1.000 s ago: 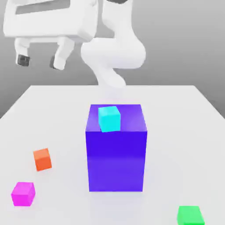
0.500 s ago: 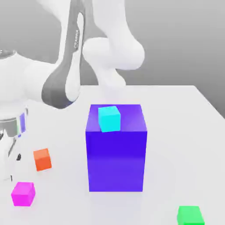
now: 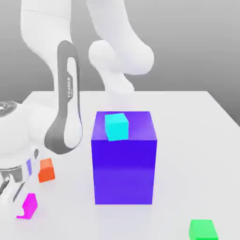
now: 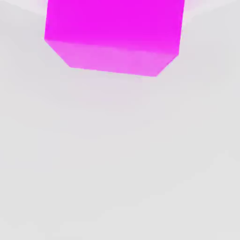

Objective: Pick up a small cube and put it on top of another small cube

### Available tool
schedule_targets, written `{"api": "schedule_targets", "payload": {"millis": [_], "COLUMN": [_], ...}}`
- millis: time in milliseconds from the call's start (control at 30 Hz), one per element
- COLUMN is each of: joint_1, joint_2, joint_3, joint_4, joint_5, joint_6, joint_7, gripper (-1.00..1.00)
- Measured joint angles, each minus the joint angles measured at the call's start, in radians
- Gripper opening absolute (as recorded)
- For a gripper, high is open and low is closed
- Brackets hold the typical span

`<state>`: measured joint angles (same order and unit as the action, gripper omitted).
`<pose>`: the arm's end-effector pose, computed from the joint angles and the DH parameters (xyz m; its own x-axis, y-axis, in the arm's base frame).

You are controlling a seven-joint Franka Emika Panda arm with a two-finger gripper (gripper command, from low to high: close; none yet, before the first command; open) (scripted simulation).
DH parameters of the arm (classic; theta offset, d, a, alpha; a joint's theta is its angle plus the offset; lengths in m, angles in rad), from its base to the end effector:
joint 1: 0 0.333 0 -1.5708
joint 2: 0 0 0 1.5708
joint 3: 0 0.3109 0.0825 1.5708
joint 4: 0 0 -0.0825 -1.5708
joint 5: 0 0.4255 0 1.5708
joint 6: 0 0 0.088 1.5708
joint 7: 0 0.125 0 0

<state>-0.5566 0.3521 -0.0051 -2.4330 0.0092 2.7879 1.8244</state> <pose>0.4218 -0.2662 0.1017 -0.7336 -0.6796 -0.0021 -0.6796 0.7336 -0.0023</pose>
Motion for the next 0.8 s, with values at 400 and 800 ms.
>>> {"api": "schedule_targets", "payload": {"millis": [400, 800], "joint_1": [0.256, 0.557], "joint_2": [-0.06, 0.056], "joint_3": [0.205, 0.339], "joint_4": [0.094, 0.167], "joint_5": [-0.105, -0.28], "joint_6": [-0.195, -0.149], "joint_7": [-0.057, 0.003], "gripper": [-1.0, 1.0]}}
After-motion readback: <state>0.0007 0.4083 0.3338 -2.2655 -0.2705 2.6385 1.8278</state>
